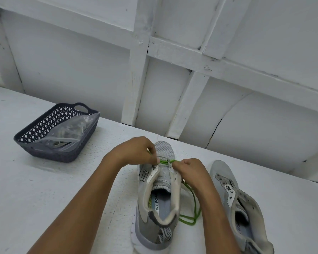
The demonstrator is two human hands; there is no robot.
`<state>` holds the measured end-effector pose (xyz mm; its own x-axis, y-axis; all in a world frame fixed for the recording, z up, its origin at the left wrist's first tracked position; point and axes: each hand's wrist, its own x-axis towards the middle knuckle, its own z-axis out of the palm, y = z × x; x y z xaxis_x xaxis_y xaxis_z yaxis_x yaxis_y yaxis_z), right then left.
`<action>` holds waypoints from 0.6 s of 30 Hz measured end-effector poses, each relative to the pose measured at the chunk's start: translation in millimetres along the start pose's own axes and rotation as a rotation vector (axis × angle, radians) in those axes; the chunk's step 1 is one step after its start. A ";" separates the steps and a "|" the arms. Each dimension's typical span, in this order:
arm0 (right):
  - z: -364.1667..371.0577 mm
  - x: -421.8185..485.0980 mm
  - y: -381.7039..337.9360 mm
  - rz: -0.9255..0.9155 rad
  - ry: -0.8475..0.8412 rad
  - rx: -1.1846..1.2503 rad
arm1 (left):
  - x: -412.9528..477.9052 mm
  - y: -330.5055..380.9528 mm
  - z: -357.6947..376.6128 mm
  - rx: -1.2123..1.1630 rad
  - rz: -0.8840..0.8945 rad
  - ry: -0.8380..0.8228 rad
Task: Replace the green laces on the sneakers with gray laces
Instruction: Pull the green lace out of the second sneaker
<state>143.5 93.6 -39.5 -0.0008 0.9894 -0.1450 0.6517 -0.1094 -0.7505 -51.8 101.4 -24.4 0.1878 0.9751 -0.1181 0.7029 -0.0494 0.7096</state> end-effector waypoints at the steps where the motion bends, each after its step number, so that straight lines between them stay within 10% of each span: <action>1: 0.0 -0.2 0.0 -0.001 0.000 -0.002 | 1.1 -0.5 1.1 0.050 -0.029 -0.019; 7: 0.1 0.3 1.0 0.010 0.003 0.004 | -4.8 3.2 -3.6 0.013 -0.011 -0.140; 18: 0.3 -0.3 2.4 0.006 0.008 0.030 | -11.7 16.6 -19.4 -1.087 0.131 0.111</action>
<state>144.8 93.0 -41.4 0.0090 0.9894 -0.1449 0.6285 -0.1183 -0.7687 -55.7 93.3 2.2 0.1154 0.9930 0.0269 -0.3075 0.0099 0.9515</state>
